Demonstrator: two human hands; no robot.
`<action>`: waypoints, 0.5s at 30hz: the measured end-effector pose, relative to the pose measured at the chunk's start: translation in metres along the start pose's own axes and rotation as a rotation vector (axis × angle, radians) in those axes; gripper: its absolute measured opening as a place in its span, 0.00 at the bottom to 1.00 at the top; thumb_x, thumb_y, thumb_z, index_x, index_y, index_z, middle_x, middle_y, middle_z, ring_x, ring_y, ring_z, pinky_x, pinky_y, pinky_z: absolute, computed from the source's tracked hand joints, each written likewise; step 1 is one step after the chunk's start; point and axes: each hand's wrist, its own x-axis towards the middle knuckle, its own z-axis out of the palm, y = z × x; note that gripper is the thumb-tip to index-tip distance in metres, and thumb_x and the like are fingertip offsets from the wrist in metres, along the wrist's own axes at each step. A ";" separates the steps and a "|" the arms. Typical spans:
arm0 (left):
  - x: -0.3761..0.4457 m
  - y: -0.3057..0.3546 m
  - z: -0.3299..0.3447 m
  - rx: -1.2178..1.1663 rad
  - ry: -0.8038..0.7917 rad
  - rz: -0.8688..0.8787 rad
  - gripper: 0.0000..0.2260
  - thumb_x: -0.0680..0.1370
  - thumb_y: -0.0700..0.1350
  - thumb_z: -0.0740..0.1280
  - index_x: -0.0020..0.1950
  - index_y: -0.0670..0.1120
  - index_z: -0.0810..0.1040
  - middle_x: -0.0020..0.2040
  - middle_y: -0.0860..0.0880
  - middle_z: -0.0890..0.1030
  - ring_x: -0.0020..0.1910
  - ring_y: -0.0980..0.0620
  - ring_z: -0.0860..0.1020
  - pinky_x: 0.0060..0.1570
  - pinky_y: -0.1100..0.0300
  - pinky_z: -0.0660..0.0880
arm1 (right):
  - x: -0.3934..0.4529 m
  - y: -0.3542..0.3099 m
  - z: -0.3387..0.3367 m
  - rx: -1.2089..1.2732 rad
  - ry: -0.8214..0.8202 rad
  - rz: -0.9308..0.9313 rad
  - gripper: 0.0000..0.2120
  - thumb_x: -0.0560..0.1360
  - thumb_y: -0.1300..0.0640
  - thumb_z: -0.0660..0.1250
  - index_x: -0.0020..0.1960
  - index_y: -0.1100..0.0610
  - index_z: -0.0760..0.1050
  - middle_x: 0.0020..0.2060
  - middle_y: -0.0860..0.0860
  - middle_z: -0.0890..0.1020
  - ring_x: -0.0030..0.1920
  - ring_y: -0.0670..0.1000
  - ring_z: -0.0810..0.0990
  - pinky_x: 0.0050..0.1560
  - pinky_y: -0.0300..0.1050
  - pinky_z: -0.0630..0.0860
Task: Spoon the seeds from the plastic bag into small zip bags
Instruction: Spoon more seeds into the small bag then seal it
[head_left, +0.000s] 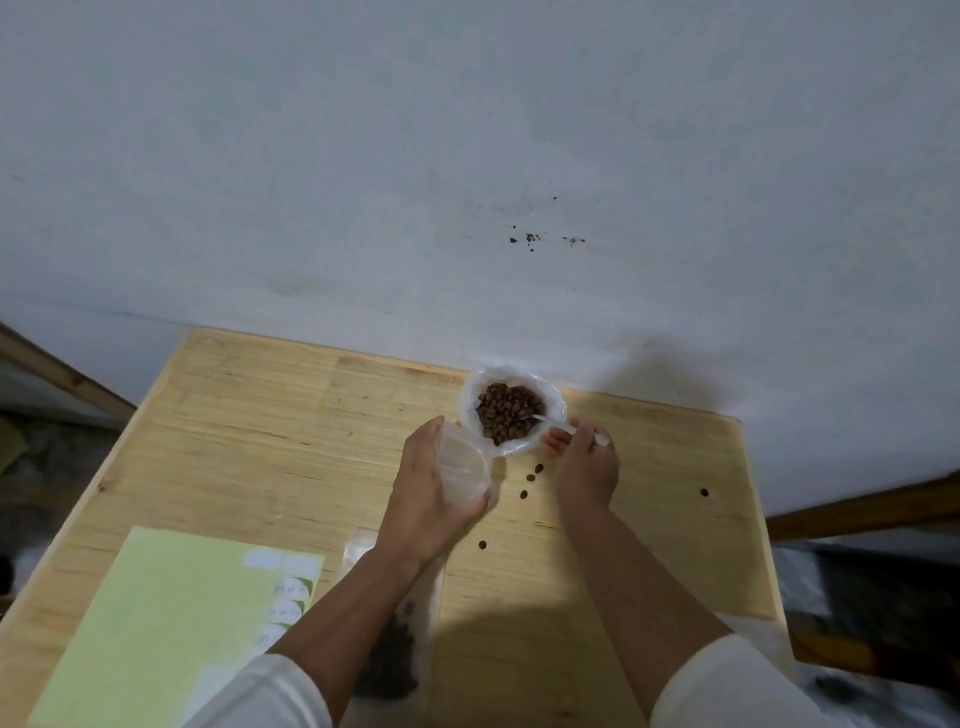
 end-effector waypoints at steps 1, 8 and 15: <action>0.001 0.001 0.000 0.001 -0.003 0.000 0.45 0.65 0.55 0.75 0.74 0.45 0.55 0.71 0.49 0.63 0.64 0.59 0.62 0.60 0.68 0.60 | 0.003 0.001 0.000 0.070 -0.003 0.057 0.10 0.80 0.62 0.53 0.51 0.60 0.73 0.36 0.55 0.81 0.35 0.50 0.81 0.42 0.42 0.80; 0.006 0.006 0.000 -0.007 -0.008 -0.013 0.44 0.67 0.55 0.75 0.74 0.44 0.55 0.70 0.48 0.63 0.63 0.59 0.62 0.59 0.71 0.58 | 0.009 -0.007 -0.019 0.129 0.004 0.057 0.13 0.81 0.59 0.52 0.49 0.63 0.73 0.34 0.56 0.80 0.25 0.44 0.80 0.26 0.36 0.77; 0.008 0.005 0.001 0.005 -0.033 -0.025 0.45 0.66 0.54 0.75 0.75 0.44 0.54 0.72 0.48 0.61 0.69 0.53 0.62 0.63 0.68 0.57 | -0.011 -0.039 -0.034 0.044 -0.111 -0.084 0.14 0.82 0.57 0.53 0.43 0.58 0.74 0.33 0.56 0.80 0.29 0.48 0.78 0.24 0.37 0.74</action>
